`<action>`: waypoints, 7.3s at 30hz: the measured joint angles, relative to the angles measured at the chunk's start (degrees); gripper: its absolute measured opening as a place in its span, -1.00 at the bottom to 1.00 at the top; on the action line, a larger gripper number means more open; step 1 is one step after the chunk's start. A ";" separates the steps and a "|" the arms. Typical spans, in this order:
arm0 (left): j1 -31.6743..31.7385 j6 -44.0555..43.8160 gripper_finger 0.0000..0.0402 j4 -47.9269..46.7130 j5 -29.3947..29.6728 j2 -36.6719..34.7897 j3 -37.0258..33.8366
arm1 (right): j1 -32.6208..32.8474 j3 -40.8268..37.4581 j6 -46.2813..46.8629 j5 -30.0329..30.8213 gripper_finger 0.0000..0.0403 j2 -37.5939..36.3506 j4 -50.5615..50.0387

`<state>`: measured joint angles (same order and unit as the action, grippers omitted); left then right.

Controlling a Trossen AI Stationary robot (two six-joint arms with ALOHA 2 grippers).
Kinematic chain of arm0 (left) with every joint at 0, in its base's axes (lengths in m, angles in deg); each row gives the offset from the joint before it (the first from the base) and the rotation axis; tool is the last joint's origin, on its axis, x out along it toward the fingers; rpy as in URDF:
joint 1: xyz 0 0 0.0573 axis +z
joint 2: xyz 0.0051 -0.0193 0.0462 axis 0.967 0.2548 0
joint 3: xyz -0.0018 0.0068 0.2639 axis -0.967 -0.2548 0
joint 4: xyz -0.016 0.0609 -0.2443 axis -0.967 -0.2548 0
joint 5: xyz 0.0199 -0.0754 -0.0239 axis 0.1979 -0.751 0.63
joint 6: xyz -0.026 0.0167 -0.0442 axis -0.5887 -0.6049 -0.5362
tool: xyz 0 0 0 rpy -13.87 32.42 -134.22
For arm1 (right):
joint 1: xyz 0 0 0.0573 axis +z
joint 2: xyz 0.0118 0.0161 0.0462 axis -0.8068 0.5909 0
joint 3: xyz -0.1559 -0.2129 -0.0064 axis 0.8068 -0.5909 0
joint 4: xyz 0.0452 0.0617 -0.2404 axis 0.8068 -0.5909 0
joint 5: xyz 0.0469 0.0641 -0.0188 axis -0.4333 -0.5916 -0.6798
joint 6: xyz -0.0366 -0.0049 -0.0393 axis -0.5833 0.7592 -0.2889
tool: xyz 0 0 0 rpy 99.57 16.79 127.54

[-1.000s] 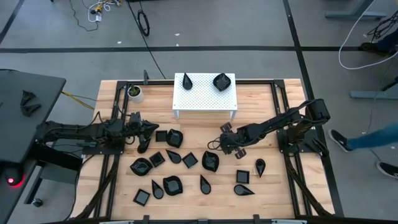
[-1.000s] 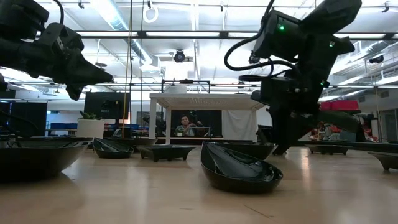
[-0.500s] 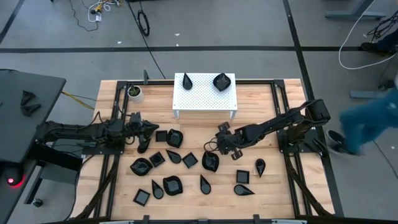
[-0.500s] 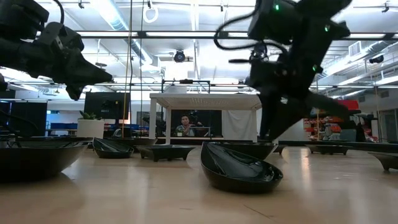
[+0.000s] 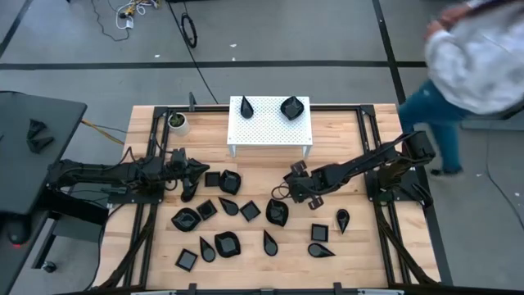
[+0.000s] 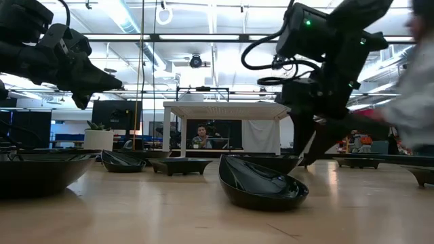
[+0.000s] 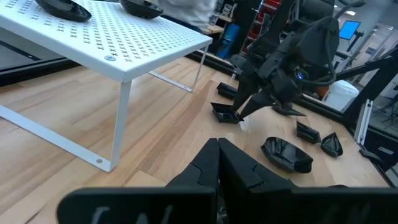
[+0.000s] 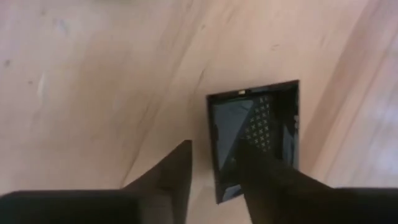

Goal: Pick & Place Mini shaped plates
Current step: Put the black square plate on the shelf, then stack the black drop-shaped plate on top of the other black drop-shaped plate on the shelf

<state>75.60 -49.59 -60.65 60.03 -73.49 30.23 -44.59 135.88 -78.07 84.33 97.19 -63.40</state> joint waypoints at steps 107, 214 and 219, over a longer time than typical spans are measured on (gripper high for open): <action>0.00 -0.59 -0.96 -0.64 1.75 0.02 -0.01 | 28.24 -13.37 122.45 -39.77 -0.05 -26.62 -16.59; 0.02 -1.22 -0.96 -0.84 4.11 0.02 0.00 | -9.94 -3.51 58.75 -13.36 -0.42 -4.38 24.39; 0.02 -1.16 -0.96 -0.96 4.09 0.02 -0.02 | -11.24 -4.02 51.09 -5.59 -0.21 -2.97 23.12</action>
<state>75.62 -50.75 -61.61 64.12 -73.47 30.22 -55.83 131.86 -26.98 78.74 94.23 -40.28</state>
